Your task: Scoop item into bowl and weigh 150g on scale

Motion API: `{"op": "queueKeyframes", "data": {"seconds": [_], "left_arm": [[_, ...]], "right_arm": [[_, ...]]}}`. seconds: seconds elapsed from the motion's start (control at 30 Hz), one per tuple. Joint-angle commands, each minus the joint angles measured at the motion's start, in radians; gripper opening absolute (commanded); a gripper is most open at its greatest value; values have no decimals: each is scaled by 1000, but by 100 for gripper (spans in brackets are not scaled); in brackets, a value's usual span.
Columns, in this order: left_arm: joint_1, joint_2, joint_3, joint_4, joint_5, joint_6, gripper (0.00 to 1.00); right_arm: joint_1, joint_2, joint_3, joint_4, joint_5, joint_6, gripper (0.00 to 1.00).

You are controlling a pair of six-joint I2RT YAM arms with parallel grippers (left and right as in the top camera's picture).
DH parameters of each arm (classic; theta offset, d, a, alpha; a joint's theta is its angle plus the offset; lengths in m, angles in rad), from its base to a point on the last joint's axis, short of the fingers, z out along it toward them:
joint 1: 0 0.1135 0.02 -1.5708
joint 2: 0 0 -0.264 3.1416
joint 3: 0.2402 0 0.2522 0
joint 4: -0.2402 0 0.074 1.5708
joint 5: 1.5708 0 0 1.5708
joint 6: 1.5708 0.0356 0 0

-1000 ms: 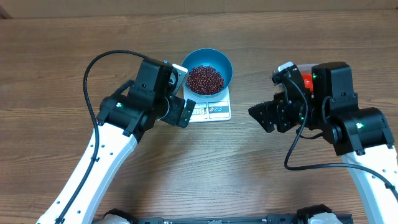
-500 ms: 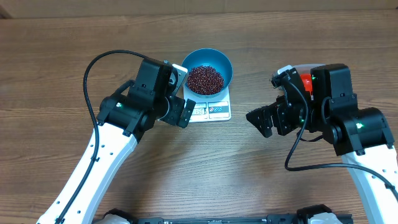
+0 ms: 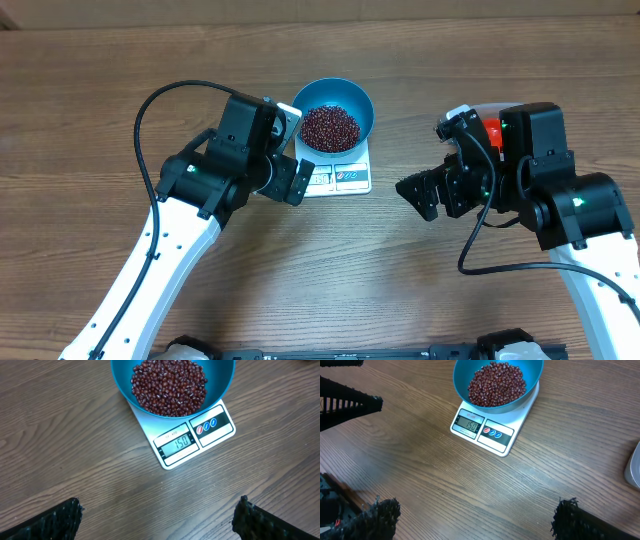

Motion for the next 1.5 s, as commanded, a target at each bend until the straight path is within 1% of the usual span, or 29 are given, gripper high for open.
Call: {"op": "queueKeyframes", "data": {"seconds": [0.0,0.93,1.07,1.23,1.37,1.47], "left_arm": [[-1,8,13,2,-3,19,99],[-1,8,13,2,-3,19,100],[-1,8,13,2,-3,19,99],[-1,8,13,1,-3,19,99],[-1,8,13,2,-3,19,100],[-1,8,13,2,-3,19,99]], "right_arm": [[5,-3,-5,3,-8,-3,100],[5,-3,-5,3,10,0,100],[4,-51,-6,28,52,-1,100],[4,-170,-80,135,67,-30,100],[4,-304,-233,290,67,-29,100],[4,-439,-390,420,59,-26,100]]}}
